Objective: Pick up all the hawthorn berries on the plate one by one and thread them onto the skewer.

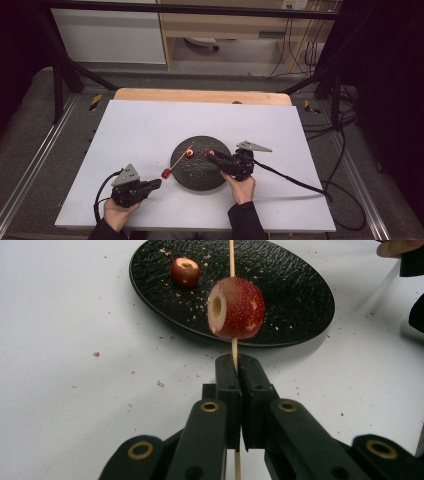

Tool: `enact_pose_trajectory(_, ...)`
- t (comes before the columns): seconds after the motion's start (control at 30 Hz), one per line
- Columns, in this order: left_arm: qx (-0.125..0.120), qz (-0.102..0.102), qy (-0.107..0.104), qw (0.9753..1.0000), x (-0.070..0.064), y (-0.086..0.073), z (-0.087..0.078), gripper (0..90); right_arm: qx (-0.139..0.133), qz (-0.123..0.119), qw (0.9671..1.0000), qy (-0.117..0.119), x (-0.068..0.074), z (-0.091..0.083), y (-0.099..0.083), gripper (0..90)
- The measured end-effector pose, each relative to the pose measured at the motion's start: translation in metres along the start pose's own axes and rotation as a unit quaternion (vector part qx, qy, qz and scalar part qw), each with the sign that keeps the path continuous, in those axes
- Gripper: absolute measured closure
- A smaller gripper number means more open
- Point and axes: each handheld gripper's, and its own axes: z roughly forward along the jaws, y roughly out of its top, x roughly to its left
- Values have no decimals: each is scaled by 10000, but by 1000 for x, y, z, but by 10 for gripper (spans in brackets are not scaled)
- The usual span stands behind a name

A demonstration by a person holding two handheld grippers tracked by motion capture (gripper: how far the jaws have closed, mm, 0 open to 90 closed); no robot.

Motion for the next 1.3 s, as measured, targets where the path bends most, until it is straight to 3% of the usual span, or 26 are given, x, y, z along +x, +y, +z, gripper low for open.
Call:
enact_pose_trajectory(0.2,-52,-28,-34,10000,-4,3,3,878,-419,113,9991,9,0,-2,-6,611)
enact_pose_trajectory(0.4,-144,-22,-54,9999,-8,8,5,878,-650,203,9977,33,0,-4,-7,611)
enact_pose_trajectory(0.73,-331,0,-74,9994,-17,18,12,878,-1169,353,9924,125,3,-9,1,612)
enact_pose_trajectory(1.1,-516,-8,-127,9986,-29,28,21,878,-1781,527,9824,185,3,-14,14,612)
enact_pose_trajectory(1.3,-611,-32,-139,9980,-36,31,27,878,-1972,635,9781,182,0,-14,20,612)
